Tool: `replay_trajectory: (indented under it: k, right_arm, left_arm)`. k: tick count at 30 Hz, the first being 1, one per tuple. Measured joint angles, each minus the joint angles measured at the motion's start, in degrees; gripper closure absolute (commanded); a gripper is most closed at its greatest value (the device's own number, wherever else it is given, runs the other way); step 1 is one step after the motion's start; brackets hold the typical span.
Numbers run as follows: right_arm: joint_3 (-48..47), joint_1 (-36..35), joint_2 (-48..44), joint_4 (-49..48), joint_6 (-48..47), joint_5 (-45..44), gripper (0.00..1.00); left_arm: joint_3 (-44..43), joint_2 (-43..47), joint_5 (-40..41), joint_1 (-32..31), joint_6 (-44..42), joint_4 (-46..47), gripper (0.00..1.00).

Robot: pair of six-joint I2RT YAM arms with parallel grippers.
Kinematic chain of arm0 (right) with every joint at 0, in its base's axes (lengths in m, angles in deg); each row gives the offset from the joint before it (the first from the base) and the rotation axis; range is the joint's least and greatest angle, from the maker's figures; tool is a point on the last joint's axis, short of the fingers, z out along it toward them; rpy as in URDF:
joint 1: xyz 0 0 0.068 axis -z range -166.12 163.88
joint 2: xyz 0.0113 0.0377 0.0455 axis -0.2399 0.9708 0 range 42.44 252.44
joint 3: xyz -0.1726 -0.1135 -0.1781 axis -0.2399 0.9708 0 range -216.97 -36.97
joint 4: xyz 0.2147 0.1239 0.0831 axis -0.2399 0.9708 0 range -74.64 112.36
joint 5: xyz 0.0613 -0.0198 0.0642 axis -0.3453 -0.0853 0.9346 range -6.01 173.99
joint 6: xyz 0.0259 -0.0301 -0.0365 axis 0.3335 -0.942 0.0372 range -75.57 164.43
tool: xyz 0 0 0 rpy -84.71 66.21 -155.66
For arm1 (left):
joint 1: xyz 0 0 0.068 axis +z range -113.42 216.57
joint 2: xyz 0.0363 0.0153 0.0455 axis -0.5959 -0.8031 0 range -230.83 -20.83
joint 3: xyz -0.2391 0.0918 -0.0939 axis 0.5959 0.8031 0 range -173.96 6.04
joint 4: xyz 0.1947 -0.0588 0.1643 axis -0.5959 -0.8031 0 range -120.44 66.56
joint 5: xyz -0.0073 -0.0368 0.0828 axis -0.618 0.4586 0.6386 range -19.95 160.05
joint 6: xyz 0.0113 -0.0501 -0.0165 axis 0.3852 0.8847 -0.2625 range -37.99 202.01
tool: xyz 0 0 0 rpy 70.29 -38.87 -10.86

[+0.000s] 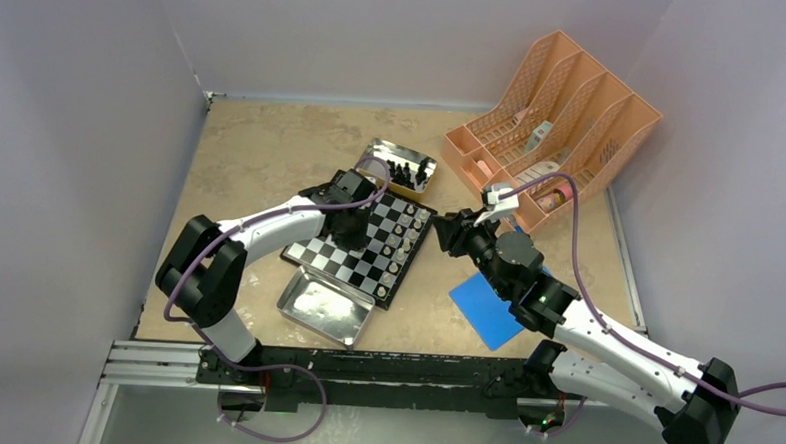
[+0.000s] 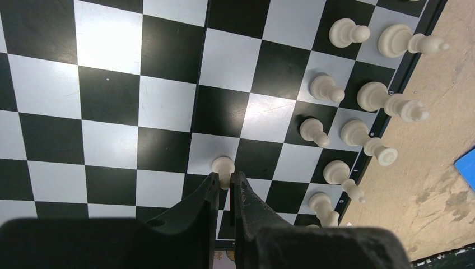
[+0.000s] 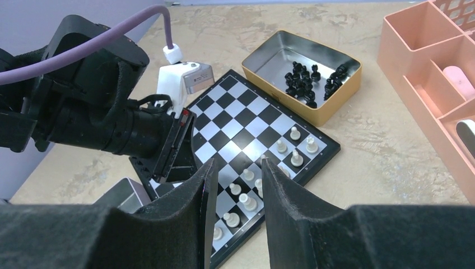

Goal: Set up the chess pieces on the board
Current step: Move the chess piece to the chessboard.

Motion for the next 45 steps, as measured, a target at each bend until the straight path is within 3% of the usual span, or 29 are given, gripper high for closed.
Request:
replay_trajectory:
  k: [27,33,45]
  right_arm:
    - [0.1,0.0,0.0,0.0,0.0,-0.4,0.62]
    - [0.1,0.0,-0.1,0.1,-0.1,-0.6,0.62]
    - [0.1,0.0,-0.1,0.1,-0.2,-0.3,0.6]
  left_arm:
    - [-3.3,-2.7,-4.1,-6.4,0.7,0.9,0.89]
    - [-3.3,-3.0,-4.0,-6.8,1.1,0.9,0.78]
    - [-3.9,-2.9,-3.9,-6.8,1.7,0.7,0.69]
